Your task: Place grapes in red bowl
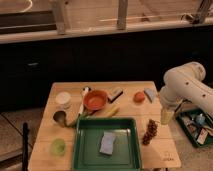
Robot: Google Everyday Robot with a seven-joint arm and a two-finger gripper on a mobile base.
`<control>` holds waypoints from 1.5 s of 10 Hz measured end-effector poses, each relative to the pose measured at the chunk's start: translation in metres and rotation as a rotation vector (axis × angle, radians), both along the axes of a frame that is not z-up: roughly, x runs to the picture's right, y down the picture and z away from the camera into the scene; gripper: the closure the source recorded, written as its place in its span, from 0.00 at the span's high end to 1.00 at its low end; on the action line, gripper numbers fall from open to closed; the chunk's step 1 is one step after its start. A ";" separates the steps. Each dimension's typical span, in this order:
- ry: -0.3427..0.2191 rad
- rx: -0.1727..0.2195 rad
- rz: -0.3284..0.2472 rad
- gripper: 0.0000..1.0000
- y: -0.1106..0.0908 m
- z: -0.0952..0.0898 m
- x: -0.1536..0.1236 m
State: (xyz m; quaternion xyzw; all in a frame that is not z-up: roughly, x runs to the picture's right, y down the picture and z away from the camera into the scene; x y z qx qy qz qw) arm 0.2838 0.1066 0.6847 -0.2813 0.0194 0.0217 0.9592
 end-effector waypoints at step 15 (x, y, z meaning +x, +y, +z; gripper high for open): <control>-0.063 -0.012 -0.101 0.80 0.054 0.026 -0.016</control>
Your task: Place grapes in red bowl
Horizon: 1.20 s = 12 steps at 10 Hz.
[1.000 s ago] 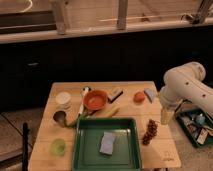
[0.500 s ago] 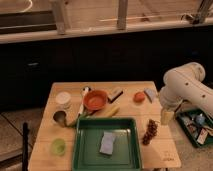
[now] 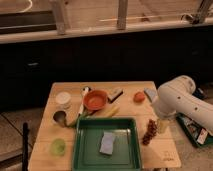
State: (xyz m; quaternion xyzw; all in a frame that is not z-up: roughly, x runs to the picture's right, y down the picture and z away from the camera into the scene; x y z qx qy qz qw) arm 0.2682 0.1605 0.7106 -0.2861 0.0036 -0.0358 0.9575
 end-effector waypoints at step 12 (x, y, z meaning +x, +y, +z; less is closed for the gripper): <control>-0.114 -0.015 -0.090 0.80 0.064 0.055 -0.007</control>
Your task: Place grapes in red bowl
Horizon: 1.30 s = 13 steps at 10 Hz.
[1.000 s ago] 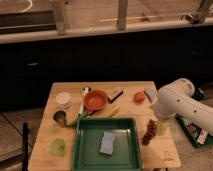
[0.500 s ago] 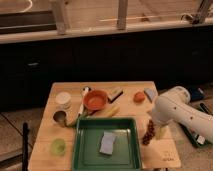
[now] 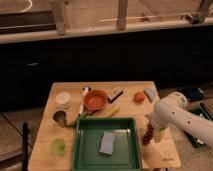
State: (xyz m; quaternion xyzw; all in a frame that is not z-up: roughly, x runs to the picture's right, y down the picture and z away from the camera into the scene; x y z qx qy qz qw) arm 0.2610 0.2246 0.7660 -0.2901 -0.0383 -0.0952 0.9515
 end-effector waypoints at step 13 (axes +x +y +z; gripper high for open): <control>-0.086 -0.003 -0.003 0.79 0.025 0.028 -0.005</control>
